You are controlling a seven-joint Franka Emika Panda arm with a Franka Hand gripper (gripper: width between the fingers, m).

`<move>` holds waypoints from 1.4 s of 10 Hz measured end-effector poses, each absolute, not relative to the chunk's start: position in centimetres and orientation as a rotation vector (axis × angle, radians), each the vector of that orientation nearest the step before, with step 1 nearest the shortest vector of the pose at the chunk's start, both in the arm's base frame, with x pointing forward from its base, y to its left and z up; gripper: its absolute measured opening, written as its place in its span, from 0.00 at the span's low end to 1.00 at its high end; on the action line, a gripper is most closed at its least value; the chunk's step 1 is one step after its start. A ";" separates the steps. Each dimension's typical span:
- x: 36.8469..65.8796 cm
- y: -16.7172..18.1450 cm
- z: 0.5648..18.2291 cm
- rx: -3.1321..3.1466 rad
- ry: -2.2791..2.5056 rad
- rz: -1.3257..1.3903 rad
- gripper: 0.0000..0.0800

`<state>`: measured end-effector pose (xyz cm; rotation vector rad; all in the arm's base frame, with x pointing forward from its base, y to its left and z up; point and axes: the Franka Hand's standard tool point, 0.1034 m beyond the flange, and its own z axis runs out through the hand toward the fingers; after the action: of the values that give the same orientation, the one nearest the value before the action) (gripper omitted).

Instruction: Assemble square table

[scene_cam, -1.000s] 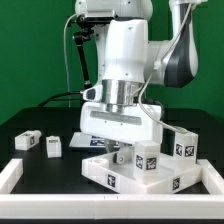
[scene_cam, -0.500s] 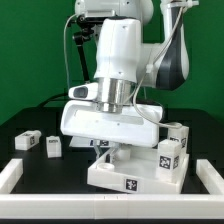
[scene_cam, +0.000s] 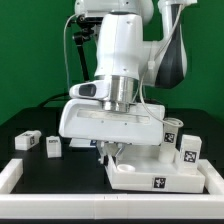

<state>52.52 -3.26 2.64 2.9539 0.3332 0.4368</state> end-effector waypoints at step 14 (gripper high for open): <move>61.2 0.4 3.8 2.127 1.879 0.354 0.09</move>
Offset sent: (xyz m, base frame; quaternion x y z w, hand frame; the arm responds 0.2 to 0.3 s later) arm 0.0282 -0.0057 -0.0021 0.0244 -0.0058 -0.2985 0.9541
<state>61.22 0.40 3.81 2.1271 1.8790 0.3536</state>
